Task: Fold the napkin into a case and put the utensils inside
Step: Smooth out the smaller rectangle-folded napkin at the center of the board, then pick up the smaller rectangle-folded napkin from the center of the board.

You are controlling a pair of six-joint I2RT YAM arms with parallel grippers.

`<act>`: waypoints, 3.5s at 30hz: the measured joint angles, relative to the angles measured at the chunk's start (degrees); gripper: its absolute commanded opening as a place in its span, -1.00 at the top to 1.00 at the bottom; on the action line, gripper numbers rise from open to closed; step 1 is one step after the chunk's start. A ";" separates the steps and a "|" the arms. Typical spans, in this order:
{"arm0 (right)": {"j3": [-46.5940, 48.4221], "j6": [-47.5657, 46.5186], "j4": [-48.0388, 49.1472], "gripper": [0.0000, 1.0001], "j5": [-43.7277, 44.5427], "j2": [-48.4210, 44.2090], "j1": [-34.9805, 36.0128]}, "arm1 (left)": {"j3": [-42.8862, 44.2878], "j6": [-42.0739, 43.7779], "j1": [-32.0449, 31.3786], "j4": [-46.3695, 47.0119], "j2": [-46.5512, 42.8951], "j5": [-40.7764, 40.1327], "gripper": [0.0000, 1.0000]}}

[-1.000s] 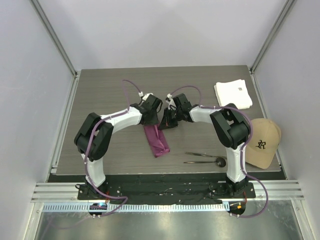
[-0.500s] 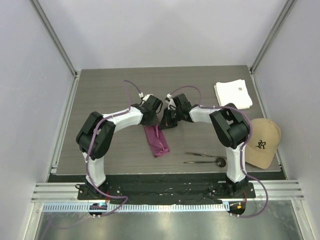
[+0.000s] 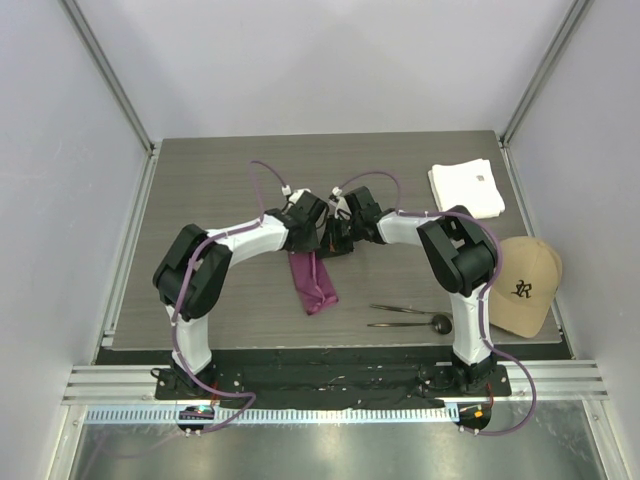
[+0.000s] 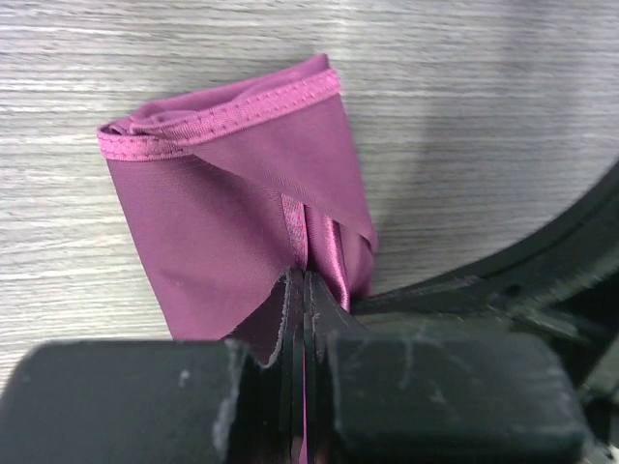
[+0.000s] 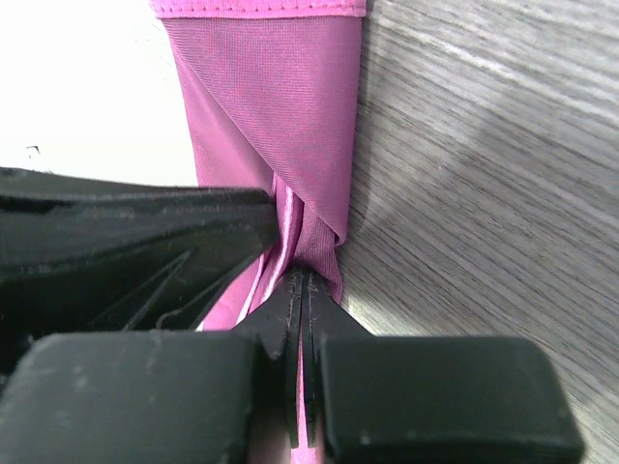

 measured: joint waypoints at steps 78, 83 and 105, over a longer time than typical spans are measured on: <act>-26.75 -2.19 -5.84 0.83 1.81 -31.39 -14.32 | 24.65 5.86 -14.03 -26.12 13.11 -17.94 -0.65; -27.23 -2.78 -6.10 0.84 0.87 -32.11 -14.32 | 26.18 3.93 -14.62 -29.59 15.82 -20.79 -0.54; -29.81 -3.65 -7.06 0.88 0.11 -35.30 -14.38 | 23.39 -0.04 -14.67 -27.78 16.11 -22.03 0.16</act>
